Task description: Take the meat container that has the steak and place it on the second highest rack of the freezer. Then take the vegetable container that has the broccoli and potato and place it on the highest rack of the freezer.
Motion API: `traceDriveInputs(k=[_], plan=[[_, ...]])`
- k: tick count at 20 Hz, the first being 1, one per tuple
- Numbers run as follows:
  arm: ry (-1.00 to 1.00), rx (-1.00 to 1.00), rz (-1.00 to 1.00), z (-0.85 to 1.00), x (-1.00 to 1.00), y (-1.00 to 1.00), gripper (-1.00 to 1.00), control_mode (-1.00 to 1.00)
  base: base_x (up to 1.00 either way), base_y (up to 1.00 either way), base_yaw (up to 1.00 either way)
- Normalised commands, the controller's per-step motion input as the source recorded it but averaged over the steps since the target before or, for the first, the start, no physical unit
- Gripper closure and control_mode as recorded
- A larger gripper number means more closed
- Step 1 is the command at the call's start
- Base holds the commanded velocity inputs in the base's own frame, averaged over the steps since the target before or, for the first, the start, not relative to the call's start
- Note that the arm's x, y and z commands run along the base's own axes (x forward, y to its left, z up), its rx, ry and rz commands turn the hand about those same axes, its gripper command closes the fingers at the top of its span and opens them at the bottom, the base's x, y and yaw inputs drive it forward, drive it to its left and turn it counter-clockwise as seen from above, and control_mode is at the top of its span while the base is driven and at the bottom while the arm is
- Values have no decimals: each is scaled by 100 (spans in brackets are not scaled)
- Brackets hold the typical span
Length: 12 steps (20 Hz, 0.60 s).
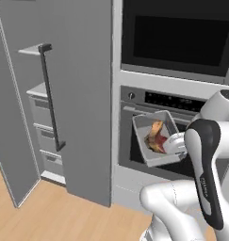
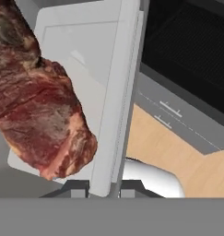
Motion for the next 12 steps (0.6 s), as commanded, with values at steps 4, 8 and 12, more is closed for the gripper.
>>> traceDriveInputs(k=[4,8,12], plan=[[0,0,0,0,0,0,100,100,100,100,-13],[0,0,0,0,0,0,100,100,36,100,-22],[0,0,0,0,0,0,100,100,0,100,-16]])
